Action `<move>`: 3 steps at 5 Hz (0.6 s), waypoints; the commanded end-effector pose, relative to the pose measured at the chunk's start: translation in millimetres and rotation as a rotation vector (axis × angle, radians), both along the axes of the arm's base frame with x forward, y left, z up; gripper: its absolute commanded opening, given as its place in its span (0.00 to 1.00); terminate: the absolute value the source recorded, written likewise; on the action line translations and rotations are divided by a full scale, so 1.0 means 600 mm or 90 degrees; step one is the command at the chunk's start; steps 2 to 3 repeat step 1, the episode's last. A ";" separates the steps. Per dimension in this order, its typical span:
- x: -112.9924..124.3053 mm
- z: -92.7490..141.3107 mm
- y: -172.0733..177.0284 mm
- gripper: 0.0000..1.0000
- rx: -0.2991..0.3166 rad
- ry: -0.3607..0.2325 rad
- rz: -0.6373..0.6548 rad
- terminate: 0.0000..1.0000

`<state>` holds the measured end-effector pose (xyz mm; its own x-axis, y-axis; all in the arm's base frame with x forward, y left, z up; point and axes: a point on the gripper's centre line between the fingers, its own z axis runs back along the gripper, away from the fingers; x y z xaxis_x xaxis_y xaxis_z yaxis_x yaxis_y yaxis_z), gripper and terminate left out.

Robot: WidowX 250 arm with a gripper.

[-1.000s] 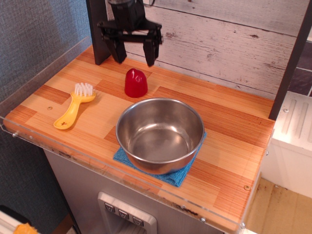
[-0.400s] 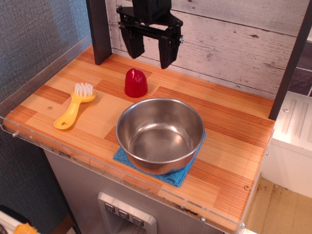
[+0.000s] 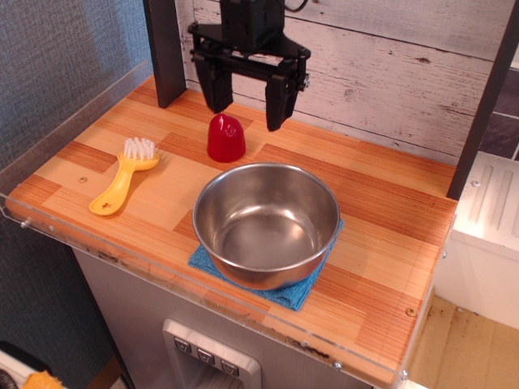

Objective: Place red potato to upper edge of table.

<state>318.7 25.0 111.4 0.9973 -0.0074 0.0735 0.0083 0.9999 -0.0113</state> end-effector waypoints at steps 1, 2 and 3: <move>-0.005 0.030 0.012 1.00 0.003 -0.037 0.003 1.00; -0.005 0.030 0.012 1.00 0.003 -0.037 0.003 1.00; -0.005 0.030 0.012 1.00 0.003 -0.037 0.003 1.00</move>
